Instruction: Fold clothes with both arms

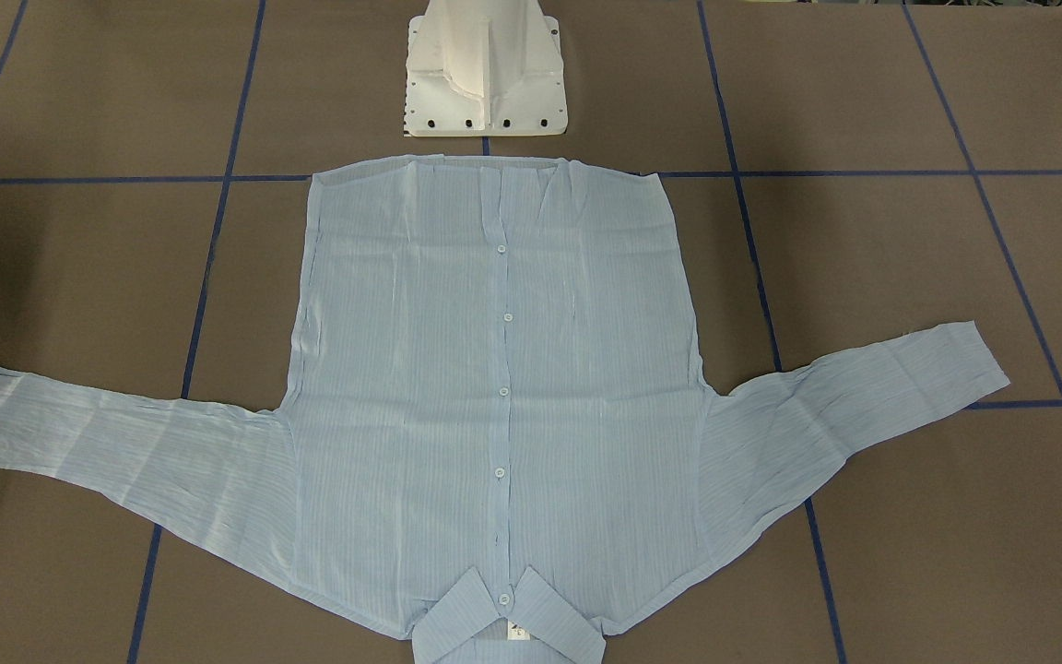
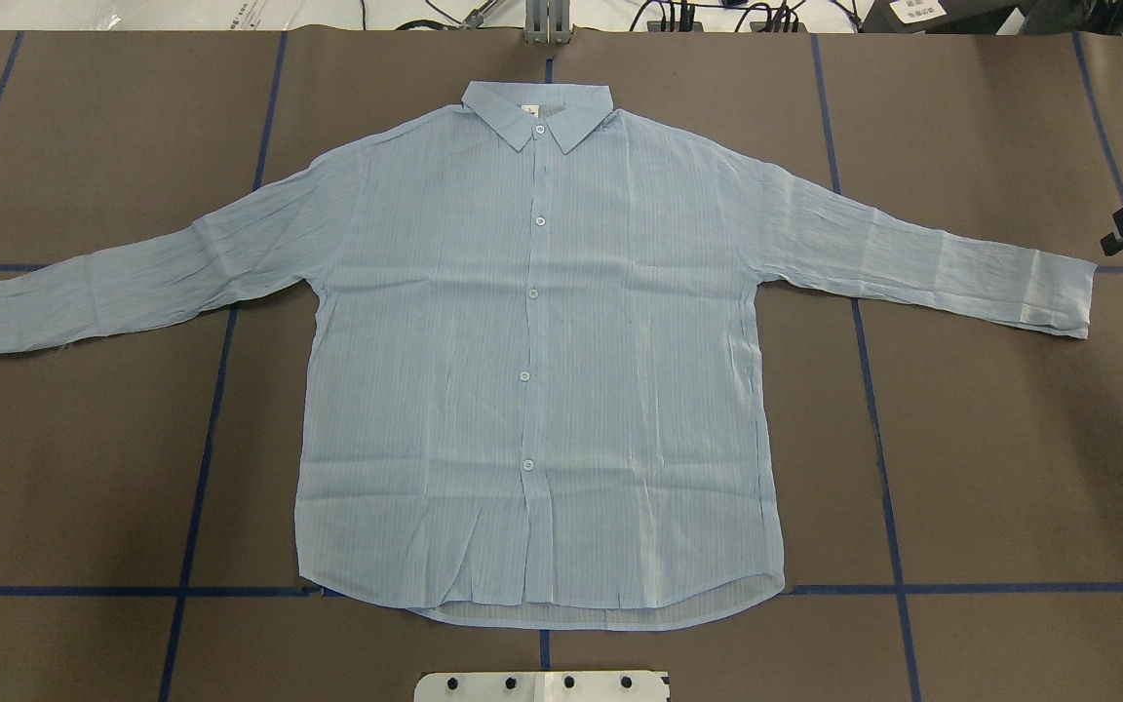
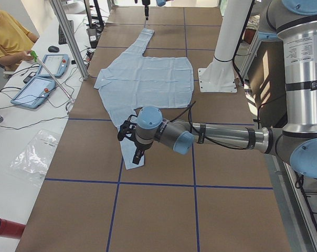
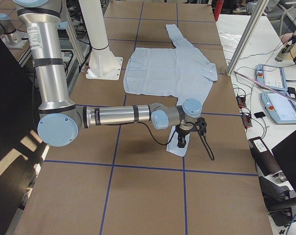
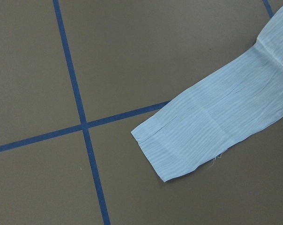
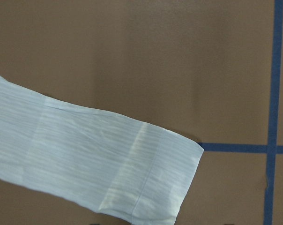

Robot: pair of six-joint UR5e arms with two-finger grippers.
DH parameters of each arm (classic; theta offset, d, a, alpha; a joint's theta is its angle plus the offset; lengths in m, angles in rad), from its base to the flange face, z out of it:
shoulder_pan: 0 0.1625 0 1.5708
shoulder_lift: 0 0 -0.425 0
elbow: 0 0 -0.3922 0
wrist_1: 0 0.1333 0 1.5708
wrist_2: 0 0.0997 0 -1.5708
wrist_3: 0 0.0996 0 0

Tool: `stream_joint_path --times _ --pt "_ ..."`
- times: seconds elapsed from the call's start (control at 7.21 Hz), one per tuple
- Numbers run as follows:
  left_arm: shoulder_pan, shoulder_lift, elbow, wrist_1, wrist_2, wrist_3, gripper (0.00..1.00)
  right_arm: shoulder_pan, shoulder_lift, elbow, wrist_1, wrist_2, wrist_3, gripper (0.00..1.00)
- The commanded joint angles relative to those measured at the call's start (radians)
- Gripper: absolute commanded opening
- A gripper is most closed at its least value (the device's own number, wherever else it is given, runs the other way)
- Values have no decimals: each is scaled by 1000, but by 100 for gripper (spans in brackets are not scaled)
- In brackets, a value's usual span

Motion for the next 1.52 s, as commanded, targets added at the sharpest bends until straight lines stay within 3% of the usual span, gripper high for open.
stream_joint_path --times 0.0,0.42,0.69,0.97,1.11,1.39 --pt "0 1 -10 0 0 0 100 -39 11 -193 309 -22 122 89" --pt "0 -1 -15 -2 -2 0 100 -106 37 -216 322 -154 114 83" --pt "0 1 -24 0 -2 0 100 -114 36 -222 322 -192 114 79" --pt "-2 1 -25 0 -2 0 100 -119 39 -230 322 -206 114 66" --pt "-2 1 -27 0 -2 0 100 -119 43 -234 322 -208 114 52" --pt "-2 1 -27 0 -2 0 100 -120 45 -239 322 -208 114 44"
